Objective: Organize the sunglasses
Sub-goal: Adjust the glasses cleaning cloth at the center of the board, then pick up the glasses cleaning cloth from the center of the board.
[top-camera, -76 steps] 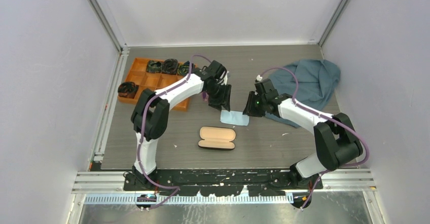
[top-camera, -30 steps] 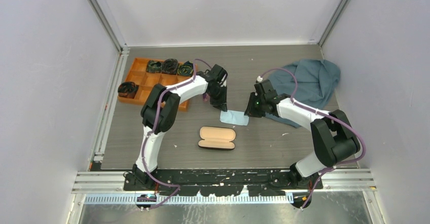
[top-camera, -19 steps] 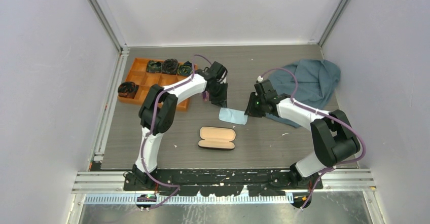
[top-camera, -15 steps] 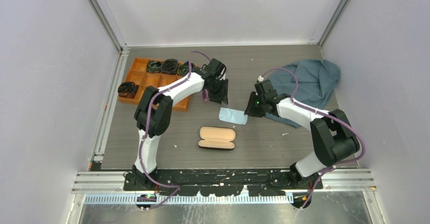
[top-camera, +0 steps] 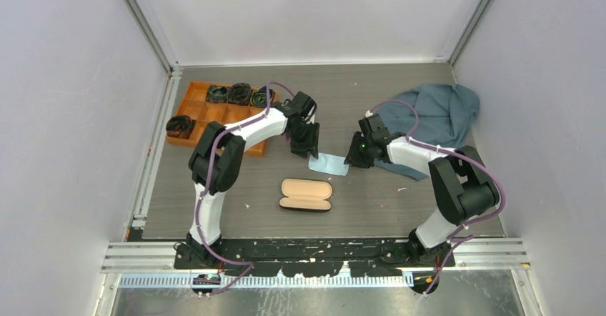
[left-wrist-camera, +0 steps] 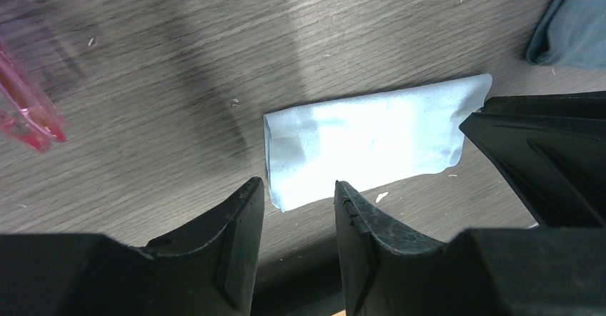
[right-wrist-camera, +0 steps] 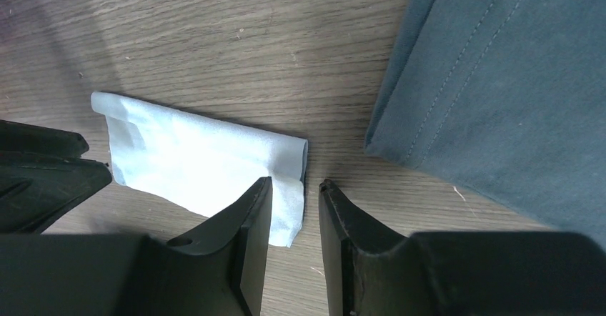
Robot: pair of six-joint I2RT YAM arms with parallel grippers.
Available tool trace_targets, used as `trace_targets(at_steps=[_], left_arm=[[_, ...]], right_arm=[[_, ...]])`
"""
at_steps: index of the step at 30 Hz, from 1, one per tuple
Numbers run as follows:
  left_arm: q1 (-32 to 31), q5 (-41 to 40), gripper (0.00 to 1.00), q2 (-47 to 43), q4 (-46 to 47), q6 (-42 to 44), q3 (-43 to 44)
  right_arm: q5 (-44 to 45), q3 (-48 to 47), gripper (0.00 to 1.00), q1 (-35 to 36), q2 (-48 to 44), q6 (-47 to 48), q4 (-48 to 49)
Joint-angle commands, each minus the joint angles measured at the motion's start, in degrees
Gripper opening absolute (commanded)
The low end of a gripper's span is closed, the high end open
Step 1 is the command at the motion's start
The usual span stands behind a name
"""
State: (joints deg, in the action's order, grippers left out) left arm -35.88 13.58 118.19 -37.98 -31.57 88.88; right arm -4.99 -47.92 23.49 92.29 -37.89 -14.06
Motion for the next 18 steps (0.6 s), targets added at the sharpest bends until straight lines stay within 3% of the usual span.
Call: trace_targets(at_steps=[1, 12, 18], left_arm=[[0.3, 1.8, 0.41, 1.2, -0.1, -1.0, 0.6], [0.3, 2.9, 0.39, 3.5, -0.3, -1.2, 0.4], [0.1, 5.0, 0.27, 3.8, 2.0, -2.6, -0.7]], right_arm=[[-0.2, 0.3, 0.37, -0.2, -0.1, -0.9, 1.8], [-0.5, 0.8, 0.36, -0.3, -0.5, -1.0, 2.3], [-0.4, 0.9, 0.36, -0.3, -0.5, -1.0, 2.4]])
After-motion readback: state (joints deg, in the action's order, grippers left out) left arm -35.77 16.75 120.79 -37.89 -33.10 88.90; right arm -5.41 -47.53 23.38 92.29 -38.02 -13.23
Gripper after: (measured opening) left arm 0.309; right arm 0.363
